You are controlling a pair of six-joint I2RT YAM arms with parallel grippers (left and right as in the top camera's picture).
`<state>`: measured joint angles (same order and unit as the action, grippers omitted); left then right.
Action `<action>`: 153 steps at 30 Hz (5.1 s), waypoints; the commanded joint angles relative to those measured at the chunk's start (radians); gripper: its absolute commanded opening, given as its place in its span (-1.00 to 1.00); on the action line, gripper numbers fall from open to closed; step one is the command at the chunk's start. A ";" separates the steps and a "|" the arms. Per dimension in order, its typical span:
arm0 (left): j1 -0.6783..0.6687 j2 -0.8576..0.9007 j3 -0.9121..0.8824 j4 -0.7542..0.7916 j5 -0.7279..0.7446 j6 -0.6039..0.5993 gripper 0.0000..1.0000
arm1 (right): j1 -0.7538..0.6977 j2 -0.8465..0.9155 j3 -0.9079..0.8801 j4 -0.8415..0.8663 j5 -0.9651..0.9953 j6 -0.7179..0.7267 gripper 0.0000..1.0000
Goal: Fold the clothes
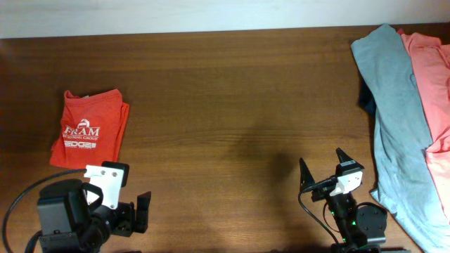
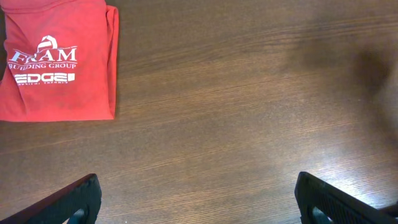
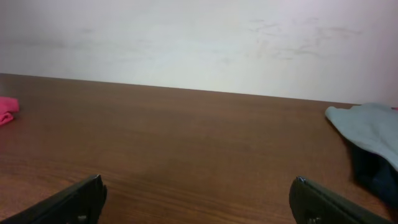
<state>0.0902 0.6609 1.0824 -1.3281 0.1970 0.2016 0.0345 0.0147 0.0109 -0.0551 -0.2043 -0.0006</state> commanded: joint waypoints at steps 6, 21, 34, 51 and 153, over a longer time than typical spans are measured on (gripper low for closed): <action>0.001 -0.016 -0.001 0.049 -0.037 0.005 0.98 | 0.007 -0.009 -0.005 -0.005 0.002 0.001 0.97; -0.047 -0.330 -0.340 0.414 -0.063 0.005 0.98 | 0.007 -0.009 -0.005 -0.005 0.002 0.001 0.97; -0.071 -0.609 -0.742 0.880 -0.064 0.005 0.98 | 0.007 -0.009 -0.005 -0.005 0.002 0.001 0.97; -0.079 -0.655 -1.073 1.256 -0.066 -0.051 0.98 | 0.007 -0.009 -0.005 -0.005 0.002 0.001 0.97; -0.081 -0.655 -1.073 1.259 -0.066 -0.054 0.98 | 0.007 -0.009 -0.005 -0.005 0.002 0.001 0.97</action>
<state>0.0132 0.0128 0.0132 -0.0650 0.1371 0.1600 0.0345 0.0147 0.0109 -0.0547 -0.2043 -0.0002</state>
